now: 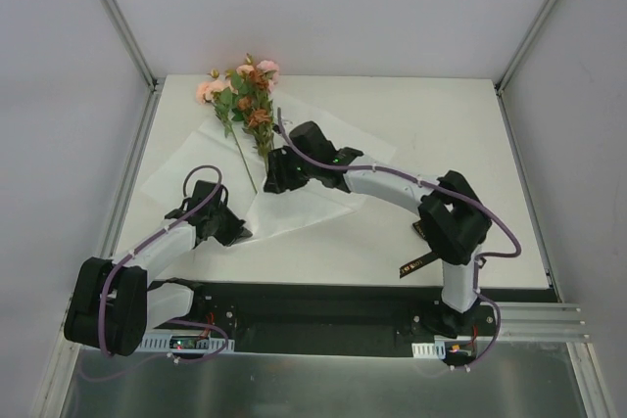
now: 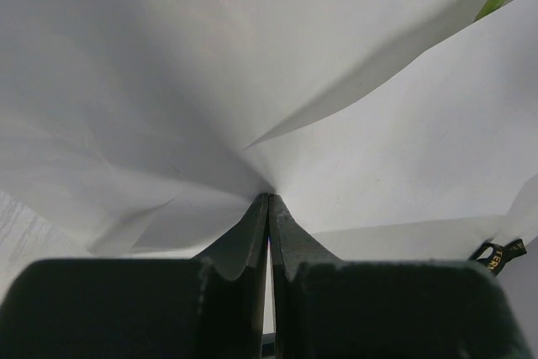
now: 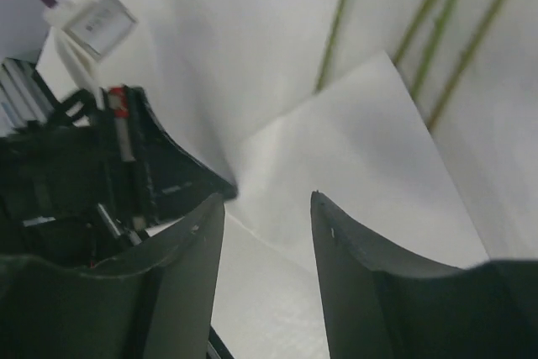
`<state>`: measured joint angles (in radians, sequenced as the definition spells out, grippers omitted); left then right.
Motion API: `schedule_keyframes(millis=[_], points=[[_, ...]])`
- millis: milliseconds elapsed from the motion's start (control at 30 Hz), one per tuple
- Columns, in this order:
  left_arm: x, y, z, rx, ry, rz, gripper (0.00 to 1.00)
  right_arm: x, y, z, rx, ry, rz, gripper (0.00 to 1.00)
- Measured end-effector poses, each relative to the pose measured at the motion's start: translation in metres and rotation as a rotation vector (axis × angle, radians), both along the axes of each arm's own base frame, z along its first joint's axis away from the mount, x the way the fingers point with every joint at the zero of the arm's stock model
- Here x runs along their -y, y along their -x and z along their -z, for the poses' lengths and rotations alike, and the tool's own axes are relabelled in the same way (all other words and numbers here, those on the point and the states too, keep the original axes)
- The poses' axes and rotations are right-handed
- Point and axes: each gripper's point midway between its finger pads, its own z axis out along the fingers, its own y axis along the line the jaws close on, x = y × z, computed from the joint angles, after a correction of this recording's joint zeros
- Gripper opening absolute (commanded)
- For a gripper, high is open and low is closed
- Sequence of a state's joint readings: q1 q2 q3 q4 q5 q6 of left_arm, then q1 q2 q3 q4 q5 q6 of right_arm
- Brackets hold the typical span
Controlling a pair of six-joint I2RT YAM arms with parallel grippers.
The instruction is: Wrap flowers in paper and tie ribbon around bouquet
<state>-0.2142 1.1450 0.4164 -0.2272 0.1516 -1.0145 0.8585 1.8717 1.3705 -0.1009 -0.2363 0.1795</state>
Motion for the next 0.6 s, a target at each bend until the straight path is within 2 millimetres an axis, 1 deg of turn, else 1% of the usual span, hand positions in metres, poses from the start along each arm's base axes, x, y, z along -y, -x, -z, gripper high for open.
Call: schedule_keyframes(millis=[33,67,133,200,267,333,367,433,533,600], points=[[0.000,0.000,0.000,0.001,0.000,-0.001,0.00,-0.018,-0.001,-0.009,0.011,-0.033,-0.028,0.41],[0.000,0.000,-0.001,0.002,0.000,-0.001,0.00,-0.035,-0.003,-0.014,0.016,-0.059,-0.052,0.39],[0.000,0.001,-0.001,0.005,0.004,-0.007,0.00,-0.062,-0.012,-0.017,0.021,-0.101,-0.081,0.32],[-0.001,0.004,-0.001,0.009,0.011,-0.019,0.00,-0.082,-0.023,-0.007,0.007,-0.115,-0.095,0.25],[-0.001,0.007,-0.001,0.014,0.018,-0.029,0.00,-0.094,-0.032,0.009,-0.011,-0.109,-0.104,0.20],[-0.001,0.009,-0.001,0.017,0.024,-0.040,0.00,-0.101,-0.037,0.033,-0.039,-0.089,-0.112,0.17],[-0.001,0.009,-0.001,0.020,0.025,-0.041,0.00,-0.101,-0.037,0.046,-0.058,-0.067,-0.114,0.17],[-0.001,0.009,-0.001,0.020,0.026,-0.042,0.00,-0.099,-0.035,0.067,-0.087,-0.028,-0.118,0.16],[-0.001,0.009,-0.001,0.021,0.028,-0.043,0.00,-0.093,-0.033,0.087,-0.110,0.023,-0.123,0.16],[-0.001,0.009,-0.001,0.021,0.028,-0.043,0.00,-0.091,-0.036,0.087,-0.096,0.042,-0.118,0.16]])
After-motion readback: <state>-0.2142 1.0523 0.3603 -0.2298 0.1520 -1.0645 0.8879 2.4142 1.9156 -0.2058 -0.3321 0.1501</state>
